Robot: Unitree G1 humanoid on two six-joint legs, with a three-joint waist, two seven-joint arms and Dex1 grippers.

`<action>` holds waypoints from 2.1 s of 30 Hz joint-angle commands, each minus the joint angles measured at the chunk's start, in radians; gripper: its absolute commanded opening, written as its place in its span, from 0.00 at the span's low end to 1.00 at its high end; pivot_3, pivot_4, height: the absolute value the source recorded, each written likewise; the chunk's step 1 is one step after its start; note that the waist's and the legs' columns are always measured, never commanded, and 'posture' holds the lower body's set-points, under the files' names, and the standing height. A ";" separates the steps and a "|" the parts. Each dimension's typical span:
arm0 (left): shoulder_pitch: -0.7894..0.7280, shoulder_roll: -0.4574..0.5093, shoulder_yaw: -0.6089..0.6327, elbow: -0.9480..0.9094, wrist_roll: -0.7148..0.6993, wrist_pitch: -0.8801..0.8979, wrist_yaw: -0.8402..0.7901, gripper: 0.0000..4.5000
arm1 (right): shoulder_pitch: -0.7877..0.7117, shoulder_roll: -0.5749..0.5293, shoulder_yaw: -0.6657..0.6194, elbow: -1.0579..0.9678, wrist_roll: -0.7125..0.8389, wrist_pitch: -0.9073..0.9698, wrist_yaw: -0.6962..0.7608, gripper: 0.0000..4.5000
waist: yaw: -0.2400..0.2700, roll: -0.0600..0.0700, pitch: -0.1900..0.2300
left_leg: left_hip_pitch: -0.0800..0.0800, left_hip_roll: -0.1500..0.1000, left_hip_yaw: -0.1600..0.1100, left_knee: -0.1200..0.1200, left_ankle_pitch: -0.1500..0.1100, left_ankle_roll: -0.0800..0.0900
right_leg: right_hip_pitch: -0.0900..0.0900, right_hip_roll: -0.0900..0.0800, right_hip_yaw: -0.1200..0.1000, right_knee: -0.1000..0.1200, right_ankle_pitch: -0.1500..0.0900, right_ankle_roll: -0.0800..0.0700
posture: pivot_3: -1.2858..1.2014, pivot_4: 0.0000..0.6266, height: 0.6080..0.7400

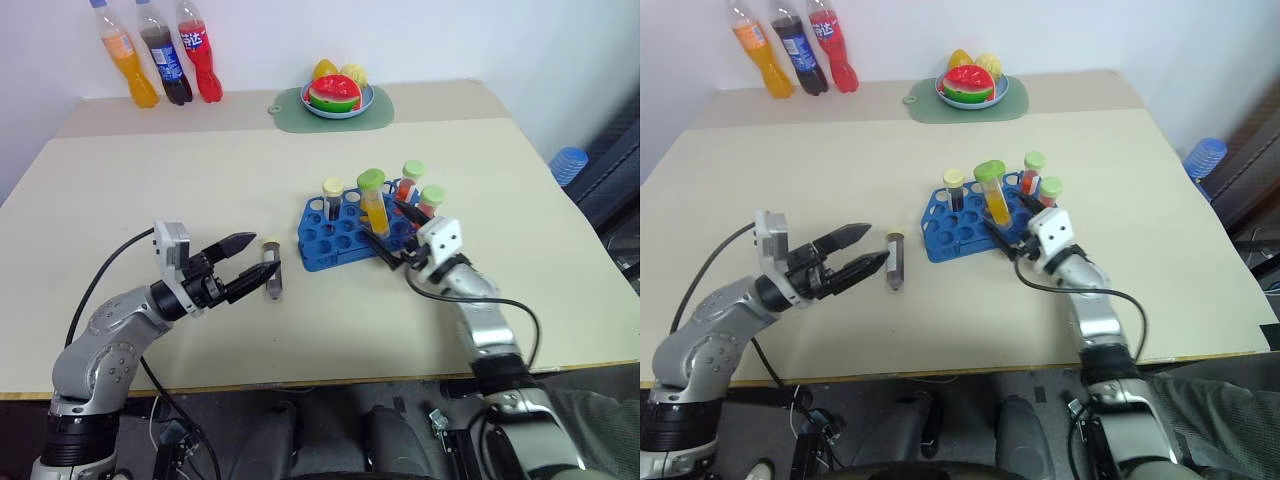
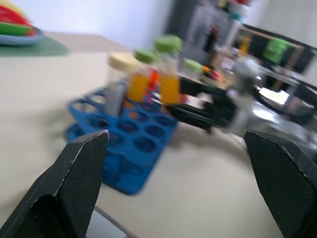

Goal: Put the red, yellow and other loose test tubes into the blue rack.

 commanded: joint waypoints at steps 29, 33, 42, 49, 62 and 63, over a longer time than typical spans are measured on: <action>0.061 -0.022 0.077 -0.112 -0.158 0.055 0.086 1.00 | -0.235 -0.073 0.030 -0.132 0.174 0.544 0.130 0.36 | -0.001 -0.001 0.000 | 0.000 0.001 0.000 -0.005 0.000 0.000 | 0.001 -0.001 -0.001 -0.005 0.000 -0.001 | 0.52 0.24 1.00; 0.062 -0.025 0.077 -0.115 -0.159 0.055 0.089 1.00 | -0.225 -0.071 0.021 -0.142 0.173 0.540 0.128 0.36 | -0.001 -0.001 0.000 | 0.000 0.001 0.000 -0.005 0.000 0.000 | 0.001 -0.001 0.000 -0.005 0.000 -0.001 | 0.52 0.24 1.00; 0.047 -0.028 0.067 -0.100 -0.164 0.052 0.087 1.00 | -0.177 -0.079 0.008 -0.178 0.166 0.520 0.105 0.36 | 0.000 -0.001 0.000 | 0.000 0.001 0.000 -0.005 0.000 0.000 | 0.001 -0.001 -0.001 -0.006 0.000 -0.001 | 0.52 0.24 1.00; 0.031 -0.028 0.060 -0.089 -0.157 0.052 0.083 1.00 | -0.217 -0.082 0.014 -0.152 0.163 0.531 0.109 0.21 | -0.001 -0.001 0.000 | 0.000 0.001 0.000 -0.005 0.000 0.000 | 0.001 -0.001 -0.001 -0.006 0.000 -0.001 | 0.52 0.24 1.00; 0.033 -0.037 0.069 -0.091 -0.163 0.051 0.091 1.00 | -0.099 -0.056 -0.051 -0.214 0.174 0.449 0.046 0.18 | 0.002 -0.001 0.001 | 0.000 0.000 0.000 -0.005 0.000 0.000 | 0.002 -0.001 -0.001 -0.008 0.000 -0.001 | 0.52 0.24 1.00; 0.029 -0.036 0.070 -0.087 -0.164 0.052 0.091 1.00 | -0.087 -0.049 -0.055 -0.217 0.173 0.437 0.035 0.18 | 0.002 -0.001 0.001 | 0.000 0.001 0.000 -0.005 0.000 0.000 | 0.002 -0.001 -0.001 -0.008 0.000 -0.001 | 0.52 0.24 1.00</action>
